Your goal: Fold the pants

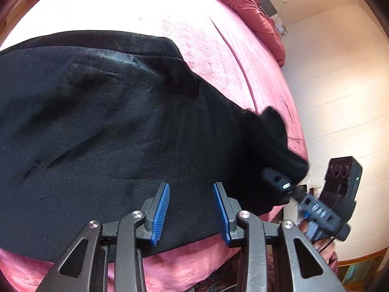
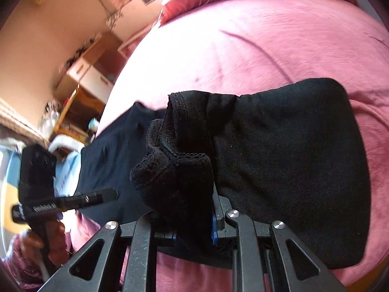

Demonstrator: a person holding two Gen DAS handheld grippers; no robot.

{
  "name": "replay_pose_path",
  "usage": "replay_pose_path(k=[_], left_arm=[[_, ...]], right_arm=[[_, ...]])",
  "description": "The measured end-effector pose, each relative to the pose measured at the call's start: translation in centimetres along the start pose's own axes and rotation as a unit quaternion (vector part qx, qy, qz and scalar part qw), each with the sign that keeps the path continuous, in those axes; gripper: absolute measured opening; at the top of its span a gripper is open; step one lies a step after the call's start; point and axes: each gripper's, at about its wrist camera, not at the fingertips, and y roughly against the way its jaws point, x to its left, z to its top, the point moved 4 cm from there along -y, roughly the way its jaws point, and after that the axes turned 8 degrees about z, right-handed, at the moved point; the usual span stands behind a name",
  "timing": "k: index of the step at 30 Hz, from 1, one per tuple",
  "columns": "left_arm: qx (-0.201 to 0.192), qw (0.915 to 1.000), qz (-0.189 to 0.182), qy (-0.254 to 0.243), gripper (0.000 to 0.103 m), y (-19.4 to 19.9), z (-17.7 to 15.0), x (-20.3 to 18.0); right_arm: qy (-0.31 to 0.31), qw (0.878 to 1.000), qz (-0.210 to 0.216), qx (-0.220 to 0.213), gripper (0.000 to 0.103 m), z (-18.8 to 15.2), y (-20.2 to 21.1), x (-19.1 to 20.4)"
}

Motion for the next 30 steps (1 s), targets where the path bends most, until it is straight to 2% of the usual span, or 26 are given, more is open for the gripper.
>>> replay_pose_path(k=[4, 7, 8, 9, 11, 12, 13, 16, 22, 30], left_arm=[[0.011, 0.9991, -0.037, 0.018, 0.036, -0.1, 0.6, 0.0], [0.024, 0.9965, -0.068, 0.042, 0.038, -0.5, 1.3, 0.2], [0.028, 0.9952, -0.079, 0.05, 0.038, -0.6, 1.4, 0.2], [0.033, 0.9939, -0.089, 0.056, 0.039, -0.8, 1.6, 0.1], [0.044, 0.9915, -0.102, 0.068, 0.042, -1.2, 1.9, -0.2], [0.05, 0.9904, -0.107, 0.072, 0.044, -1.4, 2.1, -0.3], [0.056, 0.9893, -0.11, 0.077, 0.045, -1.7, 2.2, -0.4], [0.068, 0.9878, -0.115, 0.08, 0.046, -2.1, 2.3, -0.9], [0.098, 0.9863, -0.108, 0.078, 0.048, -3.9, 2.3, -2.4], [0.119, 0.9889, -0.069, 0.057, 0.046, -5.8, 2.8, -5.4]], right_arm=[[0.02, 0.999, -0.017, 0.019, 0.02, -1.0, -2.4, 1.5], [0.048, 0.998, -0.039, 0.025, 0.026, -2.0, -3.5, 2.5], [0.054, 0.998, -0.035, 0.028, 0.035, -2.2, -3.6, 2.8], [0.054, 0.998, -0.021, 0.034, 0.04, -2.3, -3.6, 3.1], [0.042, 0.998, 0.027, 0.05, 0.067, -2.7, -3.1, 3.1], [0.036, 0.997, 0.05, 0.054, 0.069, -2.9, -2.7, 3.3], [0.035, 0.996, 0.063, 0.055, 0.069, -3.3, -2.4, 3.5], [0.03, 0.997, 0.057, 0.05, 0.069, -4.3, -0.6, 2.5], [-0.003, 1.0, 0.007, 0.03, 0.066, -6.6, 2.9, -0.8], [-0.06, 0.996, -0.067, -0.009, 0.065, -8.4, 8.1, -5.7]])
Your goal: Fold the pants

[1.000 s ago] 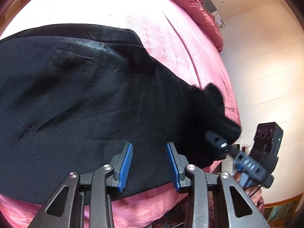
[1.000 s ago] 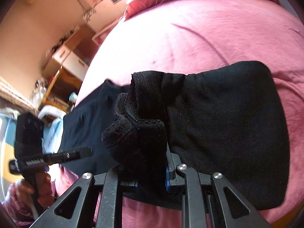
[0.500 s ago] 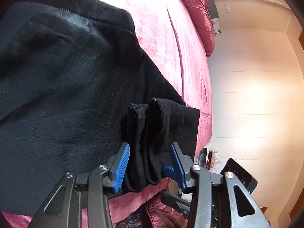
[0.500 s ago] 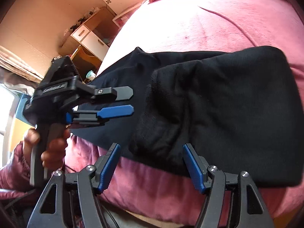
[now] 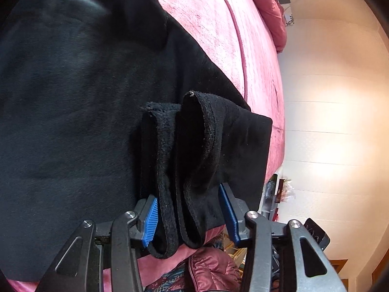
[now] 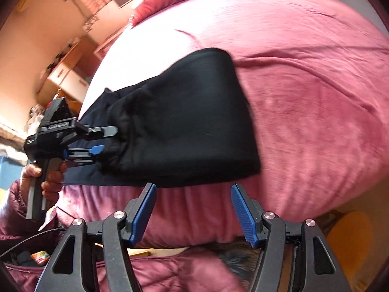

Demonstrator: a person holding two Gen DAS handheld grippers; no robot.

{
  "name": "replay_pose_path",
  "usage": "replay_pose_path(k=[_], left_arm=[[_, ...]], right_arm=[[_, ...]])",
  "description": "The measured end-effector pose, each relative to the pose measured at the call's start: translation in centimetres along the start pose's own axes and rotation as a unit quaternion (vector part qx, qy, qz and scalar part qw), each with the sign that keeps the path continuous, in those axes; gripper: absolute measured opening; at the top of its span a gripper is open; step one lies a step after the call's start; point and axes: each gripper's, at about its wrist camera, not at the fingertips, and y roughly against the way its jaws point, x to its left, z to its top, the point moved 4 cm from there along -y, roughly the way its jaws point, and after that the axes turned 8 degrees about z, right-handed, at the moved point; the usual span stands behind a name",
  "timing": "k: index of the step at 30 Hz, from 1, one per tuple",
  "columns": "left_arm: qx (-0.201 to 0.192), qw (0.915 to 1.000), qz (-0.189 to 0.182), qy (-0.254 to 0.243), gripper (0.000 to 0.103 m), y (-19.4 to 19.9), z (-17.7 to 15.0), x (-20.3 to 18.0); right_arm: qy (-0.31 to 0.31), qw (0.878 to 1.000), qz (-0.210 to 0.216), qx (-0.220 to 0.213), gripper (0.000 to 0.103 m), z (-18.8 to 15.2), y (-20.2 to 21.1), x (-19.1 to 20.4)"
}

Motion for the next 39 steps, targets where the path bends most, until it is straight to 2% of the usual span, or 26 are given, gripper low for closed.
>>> replay_pose_path(k=[1, 2, 3, 4, 5, 9, 13, 16, 17, 18, 19, 22, 27, 29, 30, 34, 36, 39], left_arm=[[-0.001, 1.0, 0.002, -0.002, 0.042, -0.6, -0.1, -0.8], [-0.005, 0.9999, 0.006, -0.01, 0.034, -0.6, -0.3, -1.3], [-0.01, 0.9995, 0.018, -0.026, 0.014, -0.5, -0.2, -1.8], [-0.017, 0.9988, 0.025, -0.038, 0.015, -0.2, -0.1, -2.3], [-0.022, 0.9986, 0.017, -0.044, 0.015, 0.3, 0.1, -2.8], [-0.057, 0.9947, -0.031, -0.08, 0.014, 3.8, 0.6, -5.5], [-0.086, 0.9868, -0.067, -0.12, 0.013, 7.0, 0.8, -8.8], [-0.097, 0.9835, -0.07, -0.136, 0.013, 8.1, 0.9, -10.1], [-0.1, 0.983, -0.066, -0.139, 0.013, 8.4, 1.5, -10.0], [-0.103, 0.983, -0.06, -0.14, 0.013, 8.5, 1.5, -9.7], [-0.104, 0.9838, -0.052, -0.136, 0.013, 8.4, 1.3, -9.3], [-0.1, 0.9871, -0.014, -0.124, 0.011, 7.2, 1.4, -7.0], [-0.071, 0.9921, 0.054, -0.089, 0.012, 3.2, 1.2, -1.9], [-0.073, 0.9917, 0.064, -0.084, 0.017, 2.3, 0.7, -0.2], [-0.081, 0.991, 0.071, -0.08, 0.024, 2.4, 0.8, 0.1], [-0.113, 0.9874, 0.083, -0.072, 0.026, 4.2, 0.9, 0.1], [-0.134, 0.9858, 0.069, -0.073, 0.026, 5.9, 1.2, -0.1], [-0.143, 0.9873, 0.041, -0.056, 0.026, 7.1, 2.5, -0.3]], right_arm=[[-0.008, 1.0, -0.013, -0.001, 0.064, -0.2, 0.2, -0.8], [-0.017, 1.0, -0.024, 0.0, 0.065, -0.3, 0.1, -1.4], [-0.025, 0.999, -0.035, 0.001, 0.065, -0.4, 0.0, -1.9], [-0.032, 0.998, -0.045, 0.002, 0.065, -0.8, -0.4, -2.5], [-0.037, 0.998, -0.054, 0.002, 0.065, -1.0, -0.4, -3.0], [-0.032, 0.996, -0.079, 0.002, 0.065, -0.6, 0.1, -4.0], [-0.022, 0.996, -0.09, -0.015, 0.065, 0.4, -1.2, -3.0], [-0.02, 0.995, -0.093, -0.034, 0.064, 1.7, -2.6, -2.0], [-0.02, 0.994, -0.1, -0.039, 0.056, 1.9, -2.9, -1.8], [-0.017, 0.993, -0.107, -0.042, 0.042, 2.1, -3.2, -1.7], [-0.015, 0.991, -0.124, -0.04, 0.021, 2.2, -3.6, -1.7], [-0.017, 0.991, -0.129, -0.029, 0.02, 2.1, -4.8, -1.9], [0.008, 0.99, -0.14, -0.017, 0.02, 1.9, -5.9, -1.2], [0.011, 0.99, -0.141, -0.015, 0.021, 1.8, -6.1, -1.1], [0.01, 0.99, -0.138, -0.014, 0.021, 1.8, -6.2, -0.9], [0.006, 0.993, -0.122, -0.002, 0.027, 1.9, -5.4, -1.5], [0.002, 0.993, -0.115, 0.001, 0.029, 1.8, -4.6, -1.8], [0.003, 0.993, -0.115, -0.004, 0.029, 1.7, -3.2, -2.1]])
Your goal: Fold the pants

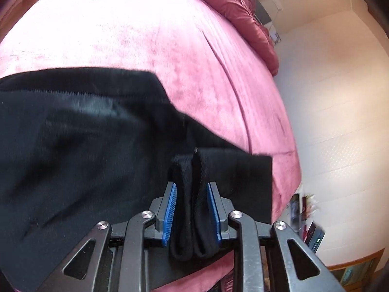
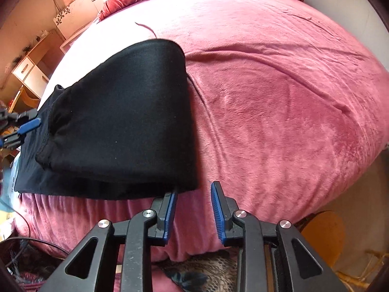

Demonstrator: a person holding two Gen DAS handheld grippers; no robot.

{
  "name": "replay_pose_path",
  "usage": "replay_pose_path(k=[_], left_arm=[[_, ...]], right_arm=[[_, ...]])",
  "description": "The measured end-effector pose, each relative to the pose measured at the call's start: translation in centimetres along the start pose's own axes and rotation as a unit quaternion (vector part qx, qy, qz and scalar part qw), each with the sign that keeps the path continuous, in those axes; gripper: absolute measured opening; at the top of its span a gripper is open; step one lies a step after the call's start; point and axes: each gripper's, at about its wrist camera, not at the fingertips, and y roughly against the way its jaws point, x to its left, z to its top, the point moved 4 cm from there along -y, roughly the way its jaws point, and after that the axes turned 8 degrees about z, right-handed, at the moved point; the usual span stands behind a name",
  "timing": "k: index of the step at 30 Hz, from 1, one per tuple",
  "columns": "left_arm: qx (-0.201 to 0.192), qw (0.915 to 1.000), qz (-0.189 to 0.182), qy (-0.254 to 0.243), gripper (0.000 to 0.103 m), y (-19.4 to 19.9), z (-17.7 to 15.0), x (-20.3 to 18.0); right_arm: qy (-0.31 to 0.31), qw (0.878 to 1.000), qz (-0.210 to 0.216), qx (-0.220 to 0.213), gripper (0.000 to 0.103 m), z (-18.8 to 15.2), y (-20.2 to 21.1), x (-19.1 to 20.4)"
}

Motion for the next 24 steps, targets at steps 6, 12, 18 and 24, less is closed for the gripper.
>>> replay_pose_path(k=[6, 12, 18, 24], left_arm=[[0.026, 0.9991, -0.013, 0.03, 0.032, -2.2, 2.4, -0.4], [0.054, 0.9977, 0.001, 0.043, 0.033, -3.0, 3.8, 0.2], [0.059, 0.998, 0.008, 0.022, 0.016, -5.1, 3.4, -1.4], [0.031, 0.9994, 0.008, -0.014, 0.011, -2.0, 2.7, -2.7]], right_arm=[[0.014, 1.0, -0.008, -0.019, 0.029, 0.8, 1.3, 0.7], [0.042, 0.999, -0.021, -0.019, 0.029, 1.6, 1.4, 2.3], [0.051, 0.998, -0.032, -0.014, 0.03, 1.7, 1.9, 1.9], [0.082, 0.995, -0.047, -0.033, 0.03, 2.2, 4.3, 2.4]])
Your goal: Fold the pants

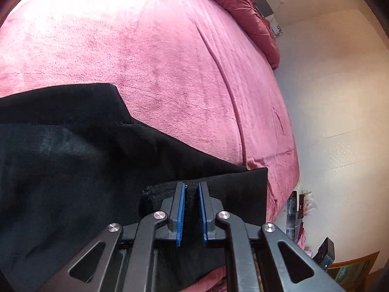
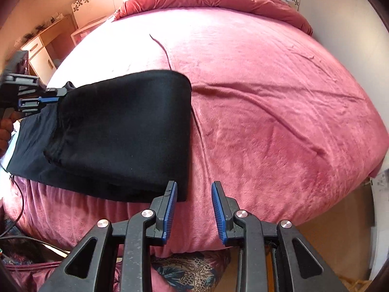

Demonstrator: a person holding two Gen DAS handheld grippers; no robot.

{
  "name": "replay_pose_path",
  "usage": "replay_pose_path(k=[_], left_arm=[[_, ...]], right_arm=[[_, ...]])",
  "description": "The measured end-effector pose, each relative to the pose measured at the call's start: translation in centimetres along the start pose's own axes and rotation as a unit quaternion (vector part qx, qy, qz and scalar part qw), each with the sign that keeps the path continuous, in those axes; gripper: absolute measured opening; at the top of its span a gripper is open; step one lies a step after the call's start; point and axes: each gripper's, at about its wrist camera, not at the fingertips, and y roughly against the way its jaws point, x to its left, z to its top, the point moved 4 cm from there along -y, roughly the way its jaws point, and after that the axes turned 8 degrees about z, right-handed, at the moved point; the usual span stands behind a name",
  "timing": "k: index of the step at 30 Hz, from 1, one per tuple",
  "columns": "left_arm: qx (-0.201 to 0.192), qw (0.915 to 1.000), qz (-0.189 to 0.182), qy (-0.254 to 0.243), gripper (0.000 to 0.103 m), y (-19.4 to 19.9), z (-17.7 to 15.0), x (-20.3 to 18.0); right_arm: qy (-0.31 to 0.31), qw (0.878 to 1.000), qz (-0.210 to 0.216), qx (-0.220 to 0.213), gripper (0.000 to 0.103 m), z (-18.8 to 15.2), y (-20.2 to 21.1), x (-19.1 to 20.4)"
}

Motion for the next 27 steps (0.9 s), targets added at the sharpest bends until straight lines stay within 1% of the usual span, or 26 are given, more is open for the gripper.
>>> replay_pose_path(k=[3, 5, 7, 9, 11, 12, 13, 14, 16, 17, 19, 20, 21, 22, 24, 26, 27], left_arm=[[-0.001, 0.9985, 0.049, -0.022, 0.011, 0.5, -0.2, 0.5], [0.006, 0.9949, 0.094, -0.035, 0.011, -0.8, -0.1, 0.9], [0.011, 0.9907, 0.127, -0.046, 0.011, -2.2, 0.0, 1.3], [0.009, 0.989, 0.139, -0.051, 0.011, -3.0, -0.1, 1.2], [0.002, 0.989, 0.138, -0.052, 0.012, -2.7, -0.2, 1.1], [-0.002, 0.9891, 0.138, -0.052, 0.015, -2.2, -0.3, 1.1], [-0.01, 0.9881, 0.145, -0.05, 0.021, -1.9, -0.4, 1.1], [-0.022, 0.9864, 0.156, -0.047, 0.024, -1.2, -0.5, 1.3], [-0.058, 0.9824, 0.172, -0.045, 0.024, 0.7, -0.8, 1.3], [-0.076, 0.9826, 0.162, -0.048, 0.024, 1.7, -1.1, 1.1], [-0.102, 0.9843, 0.129, -0.064, 0.024, 3.2, -2.1, 0.1], [-0.108, 0.9845, 0.112, -0.08, 0.024, 3.6, -2.7, -0.6], [-0.107, 0.9845, 0.095, -0.102, 0.024, 3.8, -3.5, -1.4], [-0.1, 0.9841, 0.085, -0.12, 0.024, 3.7, -4.2, -2.0], [-0.069, 0.9838, 0.077, -0.146, 0.024, 2.4, -5.6, -2.8], [-0.041, 0.9829, 0.077, -0.162, 0.024, 1.4, -7.0, -2.9], [-0.029, 0.9813, 0.083, -0.171, 0.023, 0.8, -7.6, -2.8]], right_arm=[[-0.01, 1.0, 0.023, -0.015, 0.03, 1.2, -0.2, 0.3], [-0.006, 0.999, 0.033, -0.02, 0.03, 2.1, -0.6, 1.1], [-0.002, 0.999, 0.051, -0.017, 0.03, 2.9, -1.4, 2.1], [0.0, 0.998, 0.058, -0.018, 0.03, 3.6, -2.2, 2.6], [-0.001, 0.997, 0.069, -0.021, 0.03, 4.5, -2.7, 3.0], [-0.005, 0.997, 0.073, -0.024, 0.03, 5.1, -3.0, 3.0], [-0.009, 0.997, 0.075, -0.028, 0.03, 5.7, -3.2, 3.0], [-0.014, 0.996, 0.078, -0.032, 0.03, 6.3, -3.4, 2.8], [-0.019, 0.995, 0.085, -0.04, 0.03, 7.5, -3.6, 2.9], [-0.019, 0.995, 0.084, -0.045, 0.03, 8.1, -3.6, 2.9], [-0.024, 0.994, 0.091, -0.052, 0.03, 9.5, -4.0, 2.9], [-0.029, 0.993, 0.097, -0.054, 0.03, 10.2, -4.3, 2.8], [-0.033, 0.993, 0.104, -0.055, 0.03, 10.9, -4.6, 2.9], [-0.034, 0.992, 0.109, -0.055, 0.03, 11.6, -5.0, 3.0], [-0.035, 0.992, 0.105, -0.052, 0.03, 12.6, -5.9, 3.4], [-0.039, 0.994, 0.09, -0.041, 0.03, 13.2, -7.3, 3.3], [-0.042, 0.996, 0.075, -0.033, 0.03, 13.2, -8.3, 3.0]])
